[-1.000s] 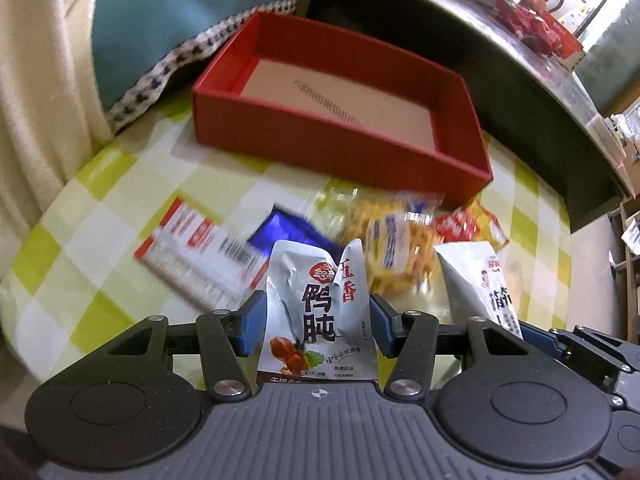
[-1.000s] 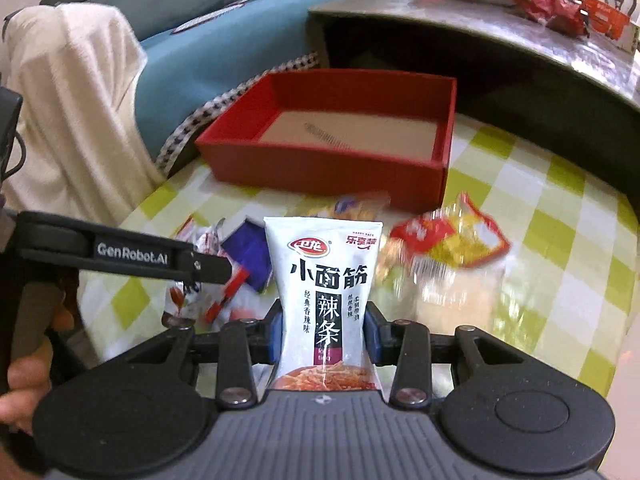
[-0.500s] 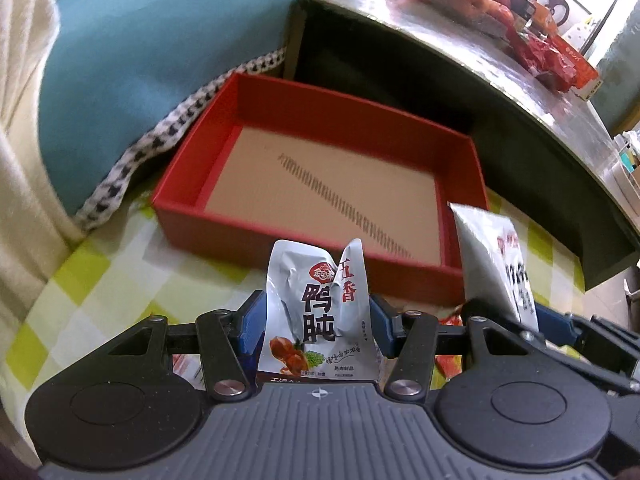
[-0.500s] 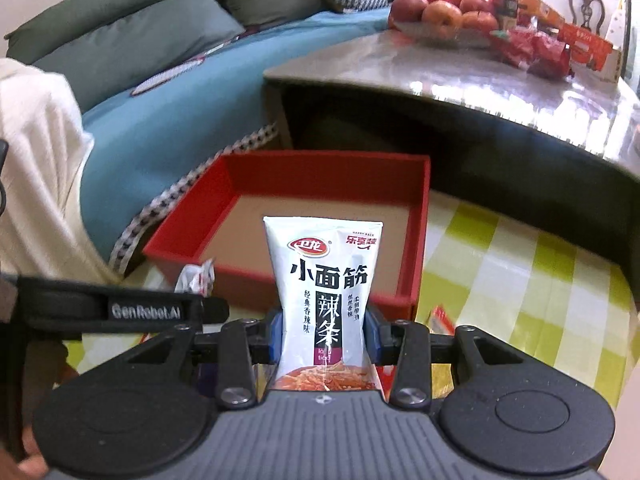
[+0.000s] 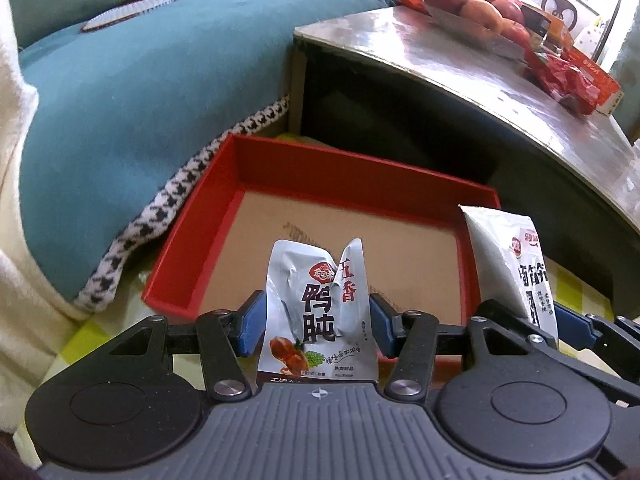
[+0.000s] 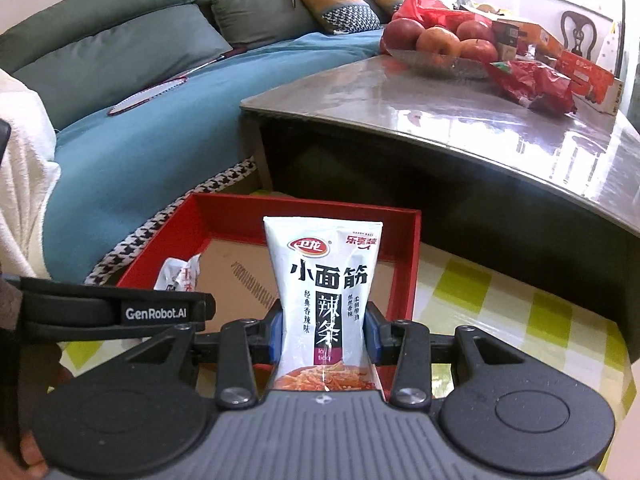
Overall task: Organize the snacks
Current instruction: 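Lower both packets into the red box and open both tools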
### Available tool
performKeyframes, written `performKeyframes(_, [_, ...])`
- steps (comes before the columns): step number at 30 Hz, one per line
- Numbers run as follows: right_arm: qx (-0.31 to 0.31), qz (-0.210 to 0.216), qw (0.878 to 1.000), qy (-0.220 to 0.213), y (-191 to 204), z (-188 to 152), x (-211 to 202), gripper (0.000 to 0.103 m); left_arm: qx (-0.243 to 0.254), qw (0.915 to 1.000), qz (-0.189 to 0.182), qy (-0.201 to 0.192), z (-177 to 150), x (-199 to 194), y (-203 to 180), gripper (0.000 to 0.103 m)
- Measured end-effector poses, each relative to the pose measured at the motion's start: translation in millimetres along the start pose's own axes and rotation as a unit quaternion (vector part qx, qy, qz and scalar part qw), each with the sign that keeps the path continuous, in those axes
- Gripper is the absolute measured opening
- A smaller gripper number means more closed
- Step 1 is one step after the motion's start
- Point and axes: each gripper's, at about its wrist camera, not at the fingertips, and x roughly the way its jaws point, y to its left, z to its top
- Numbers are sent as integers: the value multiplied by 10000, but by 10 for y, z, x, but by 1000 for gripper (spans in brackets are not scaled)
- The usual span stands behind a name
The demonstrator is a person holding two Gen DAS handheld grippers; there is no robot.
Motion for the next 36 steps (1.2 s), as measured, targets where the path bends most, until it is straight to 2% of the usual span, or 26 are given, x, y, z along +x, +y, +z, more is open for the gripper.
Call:
performKeyframes(11, [-95, -145, 9998, 20, -22, 83, 323, 42, 93, 9995, 300, -79, 155, 241, -33, 62])
performKeyframes(36, [-169, -76, 9994, 279, 24, 94, 835, 42, 71, 9976, 633, 270, 237, 656, 2, 62])
